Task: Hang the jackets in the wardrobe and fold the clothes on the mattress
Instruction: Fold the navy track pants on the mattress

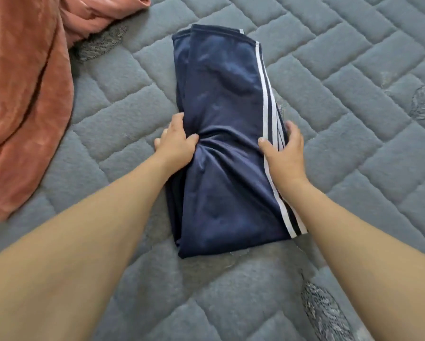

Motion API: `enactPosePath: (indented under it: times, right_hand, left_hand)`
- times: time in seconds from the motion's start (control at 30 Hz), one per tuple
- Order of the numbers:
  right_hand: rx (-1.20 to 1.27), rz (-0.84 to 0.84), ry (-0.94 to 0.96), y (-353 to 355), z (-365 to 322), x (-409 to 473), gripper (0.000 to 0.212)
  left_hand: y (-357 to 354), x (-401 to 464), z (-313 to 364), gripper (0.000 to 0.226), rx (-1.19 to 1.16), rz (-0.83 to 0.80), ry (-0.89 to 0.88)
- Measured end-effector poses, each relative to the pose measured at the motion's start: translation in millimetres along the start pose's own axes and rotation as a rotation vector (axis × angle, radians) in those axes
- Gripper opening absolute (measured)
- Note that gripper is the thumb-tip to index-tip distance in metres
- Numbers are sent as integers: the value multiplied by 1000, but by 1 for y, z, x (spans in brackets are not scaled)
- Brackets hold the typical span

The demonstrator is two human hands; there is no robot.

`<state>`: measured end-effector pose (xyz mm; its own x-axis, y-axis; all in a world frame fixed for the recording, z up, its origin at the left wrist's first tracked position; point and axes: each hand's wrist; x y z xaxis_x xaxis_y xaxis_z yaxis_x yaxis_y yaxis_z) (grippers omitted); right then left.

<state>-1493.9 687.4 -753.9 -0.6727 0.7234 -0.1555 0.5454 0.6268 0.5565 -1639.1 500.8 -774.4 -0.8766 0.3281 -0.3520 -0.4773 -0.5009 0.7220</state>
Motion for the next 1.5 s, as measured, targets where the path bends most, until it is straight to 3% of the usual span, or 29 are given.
enactPosePath:
  times: [0.13,0.2,0.3,0.37,0.5,0.57,0.63,0.67,0.73,0.77,0.83,0.93,1.0,1.07,1.1,1.17,1.23,1.27,1.33,1.43,1.5]
  right_hand:
    - [80,-232,-241,49,9,-56,51]
    - [81,-364,-318,60,10,-71,37]
    - [44,-522,-409,73,19,-104,17]
    - [50,-520,-493,86,35,-137,27]
    - [-109,-618,-618,118,76,-207,47]
    - [-195,-732,-701,130,84,-237,53]
    - [-126,-711,-729,135,87,-258,47]
    - [-83,-657,-683,134,86,-266,37]
    - [-50,-549,-534,127,84,-279,24]
    - [-26,-478,-507,122,82,-285,24]
    - [80,-361,-558,115,79,-293,26]
    - [56,-447,-652,117,84,-304,15]
    - [-45,-635,-806,125,85,-311,15]
    - [-169,-797,-978,137,84,-317,22]
    - [-257,-895,-1042,145,82,-318,25]
    - [-452,-1067,-1111,160,74,-319,30]
    - [-606,-1112,-1106,174,64,-314,28]
    - [-616,-1094,-1091,180,57,-309,28]
    - [-448,-911,-1021,187,43,-291,29]
    - [44,-482,-715,188,27,-264,36]
    - [300,-531,-592,180,11,-256,41]
  left_hand:
    - [18,-37,6,66,-642,-139,160]
    - [13,-74,5,72,-759,-224,246]
    - [-5,-127,-5,37,-712,-363,334]
    - [-12,-158,-16,22,-642,-392,443]
    - [-20,-236,-41,28,-664,-556,663]
    - [-22,-277,-50,36,-525,-657,737]
    - [-26,-305,-53,39,-185,-548,591]
    - [-28,-317,-55,39,22,-371,448]
    - [-29,-343,-60,38,219,13,9]
    - [-29,-355,-65,49,259,94,-244]
    - [-31,-372,-83,80,520,-8,-634]
    - [-28,-378,-95,96,903,-206,-683]
    - [-29,-380,-83,75,952,-239,-703]
    - [-35,-389,-66,37,890,-266,-769]
    - [-35,-393,-56,22,816,-358,-713]
    - [-30,-395,-40,18,621,-658,-434]
    - [-18,-385,-32,20,362,-967,-135]
    - [-9,-375,-28,17,242,-1007,-43]
    - [9,-355,-23,13,69,-906,96]
    - [27,-323,-16,17,-148,-659,196]
    - [37,-305,-8,16,-284,-598,230]
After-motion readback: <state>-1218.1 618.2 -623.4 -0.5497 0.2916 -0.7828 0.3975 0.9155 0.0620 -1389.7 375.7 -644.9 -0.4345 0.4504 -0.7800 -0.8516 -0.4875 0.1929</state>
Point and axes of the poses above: each hand's wrist, its own x-axis towards the middle knuckle, its own y-axis out of the back of the hand, z = x × y, and after that the axes turned 2 degrees about y, right-handed
